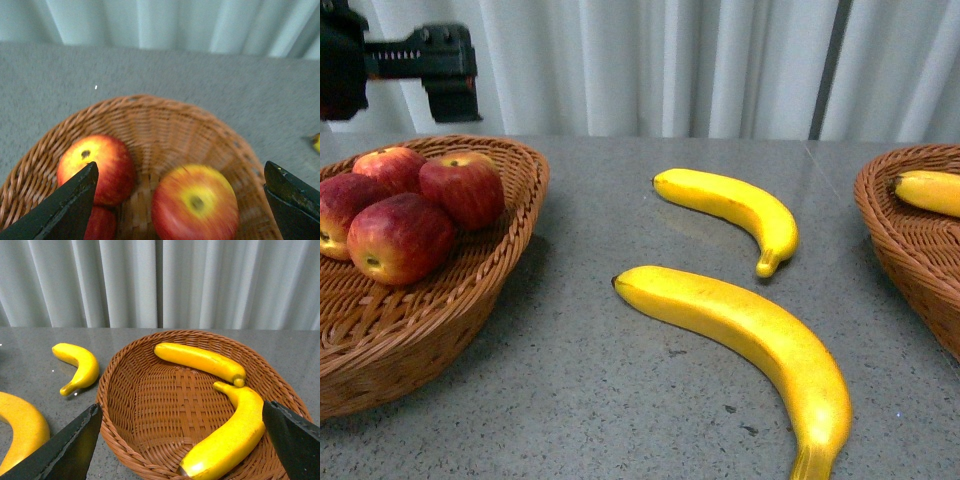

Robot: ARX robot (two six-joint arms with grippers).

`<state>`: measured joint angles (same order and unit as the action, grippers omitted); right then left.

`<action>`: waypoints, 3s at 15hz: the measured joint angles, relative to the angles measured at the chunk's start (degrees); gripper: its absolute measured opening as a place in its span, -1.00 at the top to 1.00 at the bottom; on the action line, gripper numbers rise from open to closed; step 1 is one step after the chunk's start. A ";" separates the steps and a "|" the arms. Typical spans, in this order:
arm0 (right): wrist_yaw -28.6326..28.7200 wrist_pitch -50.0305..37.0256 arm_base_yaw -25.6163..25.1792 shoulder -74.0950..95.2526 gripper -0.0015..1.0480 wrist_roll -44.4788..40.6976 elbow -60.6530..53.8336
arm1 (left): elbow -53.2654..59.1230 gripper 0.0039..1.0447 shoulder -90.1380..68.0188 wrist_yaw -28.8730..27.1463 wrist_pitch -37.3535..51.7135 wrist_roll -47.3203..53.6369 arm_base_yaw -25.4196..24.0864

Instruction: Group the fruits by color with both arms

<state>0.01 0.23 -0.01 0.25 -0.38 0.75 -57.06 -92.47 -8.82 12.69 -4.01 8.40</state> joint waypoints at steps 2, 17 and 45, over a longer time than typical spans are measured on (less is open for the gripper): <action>-0.02 0.00 0.00 0.00 -0.87 0.00 0.00 | 2.56 -0.88 6.38 -1.42 2.47 1.40 2.95; -0.02 0.00 0.00 0.00 -0.87 0.00 0.00 | 46.51 0.98 54.97 0.66 14.10 4.20 -0.59; 0.00 0.00 0.00 0.00 -0.87 0.00 0.00 | 56.22 -0.19 91.84 8.81 -12.87 4.07 -8.35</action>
<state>0.01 0.23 -0.01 0.25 -0.38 0.75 -0.84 -0.62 -0.01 -0.19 0.05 0.05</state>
